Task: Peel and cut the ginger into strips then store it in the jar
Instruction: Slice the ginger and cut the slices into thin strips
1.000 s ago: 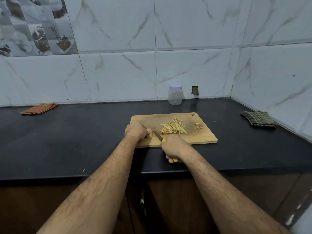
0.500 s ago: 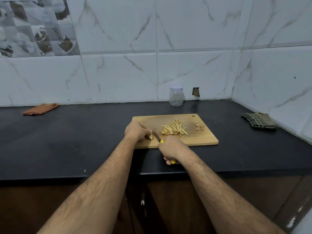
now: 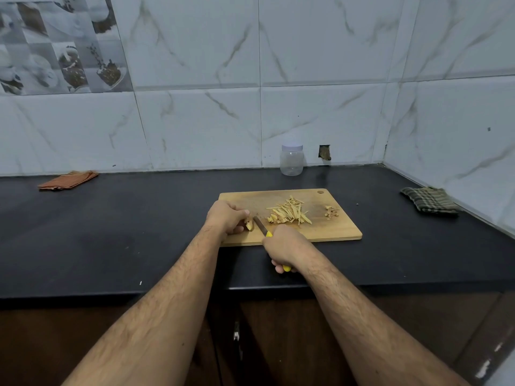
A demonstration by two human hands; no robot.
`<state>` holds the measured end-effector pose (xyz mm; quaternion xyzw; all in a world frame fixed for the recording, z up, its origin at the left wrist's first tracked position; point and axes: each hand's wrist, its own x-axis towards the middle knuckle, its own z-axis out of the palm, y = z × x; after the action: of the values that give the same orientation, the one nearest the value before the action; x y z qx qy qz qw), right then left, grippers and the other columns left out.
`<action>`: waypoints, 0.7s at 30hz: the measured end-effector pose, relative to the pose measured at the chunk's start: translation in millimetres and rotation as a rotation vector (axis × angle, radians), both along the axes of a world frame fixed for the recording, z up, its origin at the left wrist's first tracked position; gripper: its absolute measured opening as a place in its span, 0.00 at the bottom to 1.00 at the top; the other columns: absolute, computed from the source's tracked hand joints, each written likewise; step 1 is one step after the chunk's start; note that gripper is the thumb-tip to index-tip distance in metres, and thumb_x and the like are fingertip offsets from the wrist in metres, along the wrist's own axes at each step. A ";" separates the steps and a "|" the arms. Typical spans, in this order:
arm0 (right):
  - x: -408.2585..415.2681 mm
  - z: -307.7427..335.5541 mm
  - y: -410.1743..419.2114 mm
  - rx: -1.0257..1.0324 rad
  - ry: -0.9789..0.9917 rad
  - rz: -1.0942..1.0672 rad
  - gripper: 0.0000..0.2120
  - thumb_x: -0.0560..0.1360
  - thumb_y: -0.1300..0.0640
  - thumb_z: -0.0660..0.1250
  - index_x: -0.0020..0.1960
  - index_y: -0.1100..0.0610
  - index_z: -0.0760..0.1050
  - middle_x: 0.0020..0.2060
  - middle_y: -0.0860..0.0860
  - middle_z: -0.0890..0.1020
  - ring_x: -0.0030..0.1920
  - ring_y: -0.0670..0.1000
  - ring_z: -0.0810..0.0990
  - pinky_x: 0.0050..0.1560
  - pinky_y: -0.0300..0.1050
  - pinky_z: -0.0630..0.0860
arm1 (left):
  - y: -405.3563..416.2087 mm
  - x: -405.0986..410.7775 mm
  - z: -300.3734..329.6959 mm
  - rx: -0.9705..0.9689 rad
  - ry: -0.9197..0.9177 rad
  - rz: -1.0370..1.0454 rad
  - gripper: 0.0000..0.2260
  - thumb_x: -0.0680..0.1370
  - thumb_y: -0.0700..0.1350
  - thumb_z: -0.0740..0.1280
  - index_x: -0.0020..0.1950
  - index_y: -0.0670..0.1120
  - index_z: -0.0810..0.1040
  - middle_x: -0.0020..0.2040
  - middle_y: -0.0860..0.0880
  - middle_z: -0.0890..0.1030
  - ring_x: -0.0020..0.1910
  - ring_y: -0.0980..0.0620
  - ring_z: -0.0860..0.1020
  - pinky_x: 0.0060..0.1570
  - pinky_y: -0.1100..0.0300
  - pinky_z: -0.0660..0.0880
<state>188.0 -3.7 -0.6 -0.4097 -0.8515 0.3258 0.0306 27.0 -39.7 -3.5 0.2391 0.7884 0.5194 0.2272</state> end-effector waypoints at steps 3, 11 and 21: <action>-0.1 1.3 0.1 -0.001 -0.009 -0.006 0.11 0.79 0.59 0.58 0.51 0.63 0.77 0.25 0.51 0.80 0.27 0.49 0.77 0.34 0.44 0.74 | 1.2 1.7 -0.9 0.023 0.002 -0.009 0.04 0.77 0.44 0.73 0.48 0.45 0.83 0.38 0.49 0.82 0.34 0.53 0.77 0.54 0.51 0.82; 5.1 2.8 4.3 0.010 0.001 -0.029 0.13 0.78 0.59 0.56 0.52 0.64 0.77 0.20 0.50 0.77 0.22 0.48 0.75 0.32 0.43 0.73 | -0.7 -4.0 -2.6 -0.050 0.274 -0.009 0.05 0.78 0.45 0.70 0.45 0.55 0.83 0.45 0.53 0.84 0.44 0.54 0.81 0.52 0.53 0.81; 10.2 4.7 11.9 0.022 0.002 -0.016 0.12 0.79 0.58 0.56 0.55 0.60 0.76 0.30 0.51 0.82 0.26 0.48 0.77 0.31 0.43 0.73 | 2.5 5.5 6.5 -0.067 0.515 -0.289 0.12 0.78 0.33 0.66 0.54 0.47 0.84 0.47 0.53 0.83 0.44 0.63 0.77 0.42 0.76 0.69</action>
<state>198.2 8.2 4.1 -0.4156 -0.8519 0.3164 0.0386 32.5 -37.1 3.1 0.4651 0.7946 0.3776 0.0989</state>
